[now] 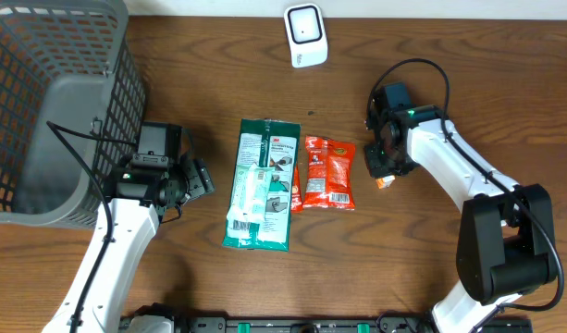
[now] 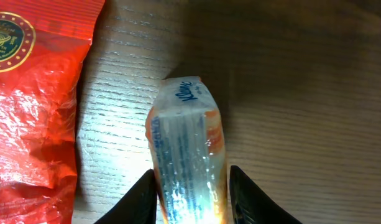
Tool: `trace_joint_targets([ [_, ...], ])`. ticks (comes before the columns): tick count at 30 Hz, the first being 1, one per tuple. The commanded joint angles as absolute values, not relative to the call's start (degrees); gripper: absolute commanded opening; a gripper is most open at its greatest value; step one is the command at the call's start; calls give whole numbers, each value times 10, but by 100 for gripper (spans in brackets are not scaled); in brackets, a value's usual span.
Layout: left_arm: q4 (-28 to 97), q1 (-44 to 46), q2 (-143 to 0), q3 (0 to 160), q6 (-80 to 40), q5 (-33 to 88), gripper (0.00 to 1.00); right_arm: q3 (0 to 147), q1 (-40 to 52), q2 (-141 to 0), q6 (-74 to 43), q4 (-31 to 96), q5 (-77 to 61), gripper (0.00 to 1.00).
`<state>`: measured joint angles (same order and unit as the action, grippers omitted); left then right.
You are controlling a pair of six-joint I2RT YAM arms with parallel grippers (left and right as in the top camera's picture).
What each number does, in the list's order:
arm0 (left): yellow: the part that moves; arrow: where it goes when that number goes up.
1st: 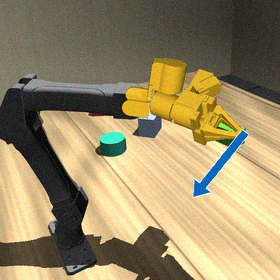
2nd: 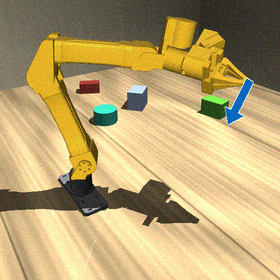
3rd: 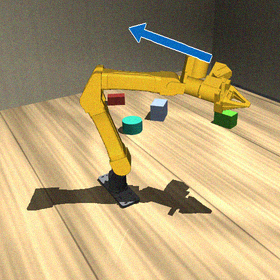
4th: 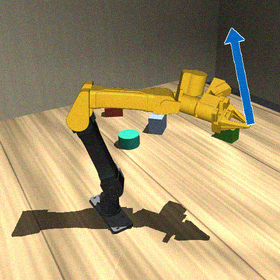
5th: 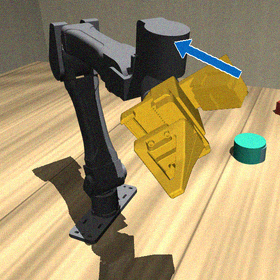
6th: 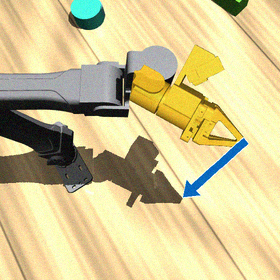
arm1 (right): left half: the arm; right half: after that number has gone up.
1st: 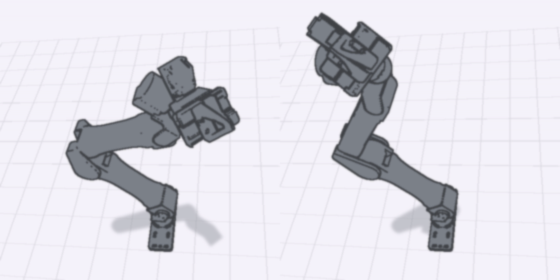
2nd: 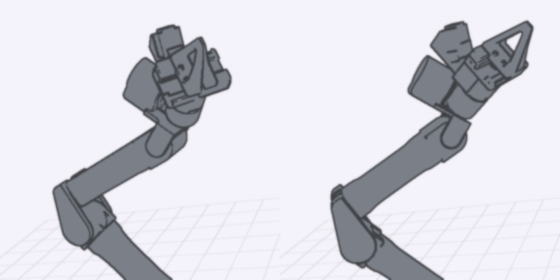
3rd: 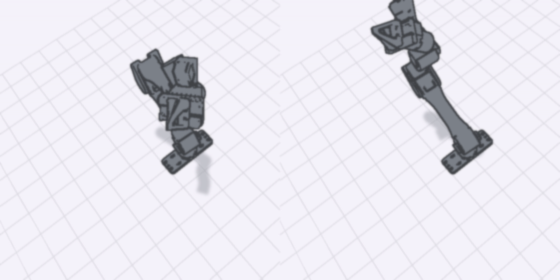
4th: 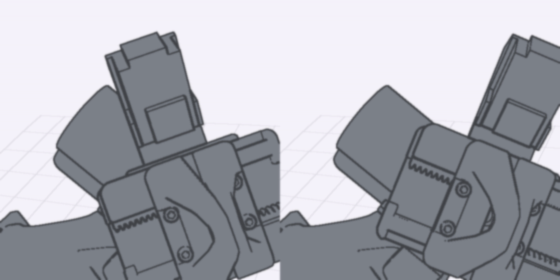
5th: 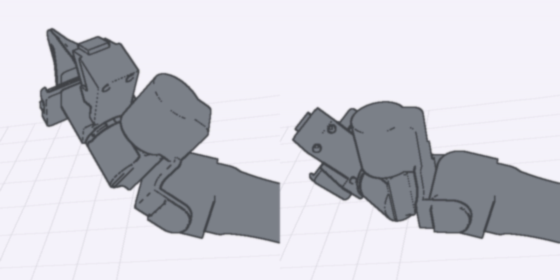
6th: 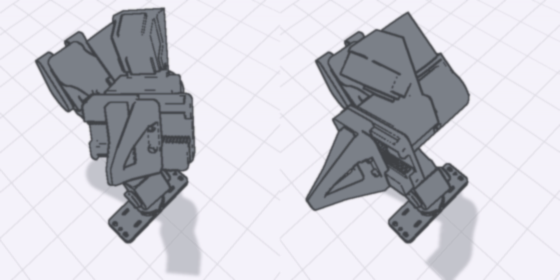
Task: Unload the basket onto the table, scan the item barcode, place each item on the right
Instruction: 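Lift the Kleenex pack and move it right of the red bag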
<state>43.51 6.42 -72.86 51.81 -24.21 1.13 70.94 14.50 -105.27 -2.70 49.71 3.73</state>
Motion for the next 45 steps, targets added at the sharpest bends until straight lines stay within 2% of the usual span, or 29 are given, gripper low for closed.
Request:
trace_joint_targets([
  [1, 437, 62, -730, 523, -243, 6, 83, 714, 147, -1054, -24, 495, 47, 32],
  [25, 437, 62, -730, 524, -243, 6, 83, 687, 147, -1054, -25, 476, 47, 33],
  [32, 437, 62, -730, 523, -243, 6, 83, 686, 147, -1054, -25, 472, 47, 26],
  [36, 437, 62, -730, 523, -243, 6, 83, 686, 147, -1054, -24, 474, 47, 30],
  [42, 437, 62, -730, 523, -243, 6, 83, 692, 147, -1053, -25, 479, 47, 8],
  [45, 437, 62, -730, 523, -243, 6, 83, 713, 147, -1050, -25, 500, 47, 5],
])
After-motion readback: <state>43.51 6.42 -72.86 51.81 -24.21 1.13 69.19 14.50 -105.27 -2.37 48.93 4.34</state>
